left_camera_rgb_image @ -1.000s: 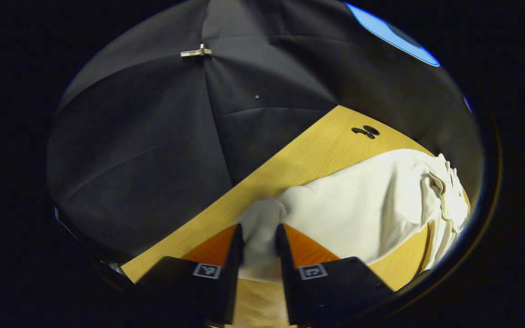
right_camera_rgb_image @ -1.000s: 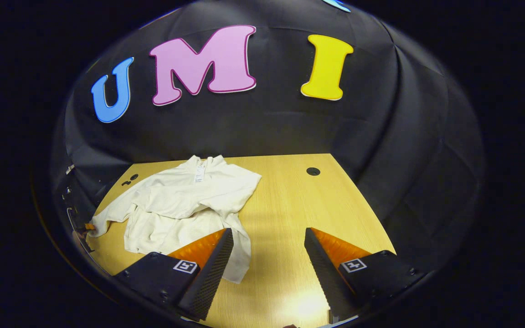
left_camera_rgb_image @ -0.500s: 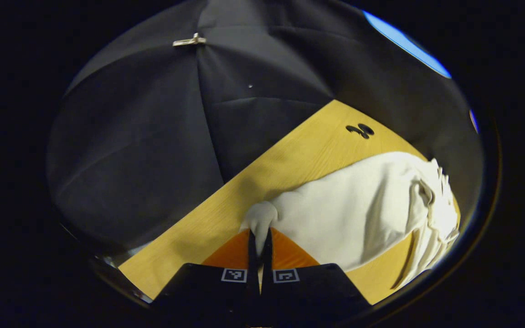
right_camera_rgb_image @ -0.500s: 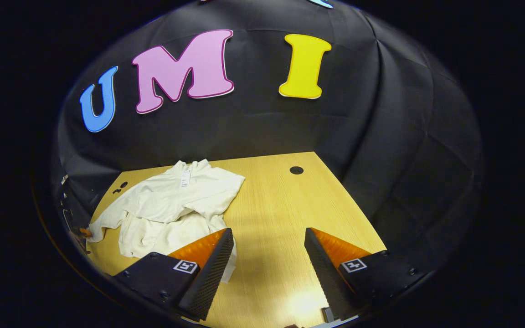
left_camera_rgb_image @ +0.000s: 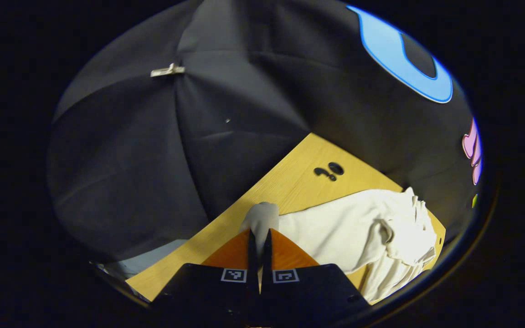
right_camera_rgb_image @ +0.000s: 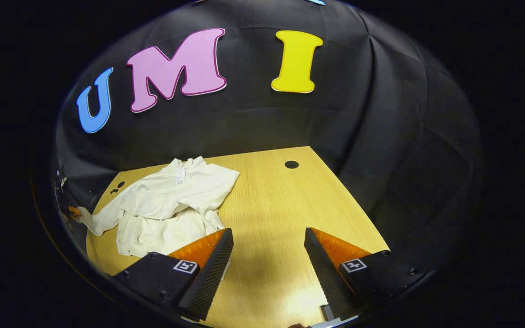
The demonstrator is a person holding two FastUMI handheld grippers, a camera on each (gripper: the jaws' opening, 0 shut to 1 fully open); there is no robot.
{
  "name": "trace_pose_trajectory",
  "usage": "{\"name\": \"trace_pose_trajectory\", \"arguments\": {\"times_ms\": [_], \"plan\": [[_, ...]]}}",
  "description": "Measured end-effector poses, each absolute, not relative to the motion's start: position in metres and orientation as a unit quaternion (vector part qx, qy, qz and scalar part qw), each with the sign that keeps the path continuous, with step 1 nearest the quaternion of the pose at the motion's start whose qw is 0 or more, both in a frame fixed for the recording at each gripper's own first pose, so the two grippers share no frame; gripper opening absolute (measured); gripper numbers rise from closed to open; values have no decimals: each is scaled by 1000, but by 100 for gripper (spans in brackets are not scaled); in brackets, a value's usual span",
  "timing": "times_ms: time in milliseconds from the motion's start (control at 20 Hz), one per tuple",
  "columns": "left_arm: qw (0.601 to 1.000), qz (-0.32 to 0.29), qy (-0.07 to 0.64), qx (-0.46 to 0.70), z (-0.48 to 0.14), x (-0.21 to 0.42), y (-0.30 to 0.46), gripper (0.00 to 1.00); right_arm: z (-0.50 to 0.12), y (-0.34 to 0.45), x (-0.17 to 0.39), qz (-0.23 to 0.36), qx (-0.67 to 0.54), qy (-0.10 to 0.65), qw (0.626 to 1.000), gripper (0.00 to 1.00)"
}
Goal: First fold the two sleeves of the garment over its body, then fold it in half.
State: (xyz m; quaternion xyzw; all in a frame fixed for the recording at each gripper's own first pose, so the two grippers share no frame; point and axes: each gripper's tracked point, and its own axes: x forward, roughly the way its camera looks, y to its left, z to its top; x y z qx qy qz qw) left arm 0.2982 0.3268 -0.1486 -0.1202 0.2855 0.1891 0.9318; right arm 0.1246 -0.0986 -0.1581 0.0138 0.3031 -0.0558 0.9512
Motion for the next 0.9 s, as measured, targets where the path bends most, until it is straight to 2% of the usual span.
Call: {"name": "trace_pose_trajectory", "arguments": {"times_ms": [450, 900], "plan": [[962, 68, 260, -48, -83, 377, 190, 6, -159, -111, 124, -63, 29, 295, 953, 97], [963, -58, 263, -21, -82, 428, 13, 6, -184, -119, 122, -57, 45, 318, 945, 98]]}}
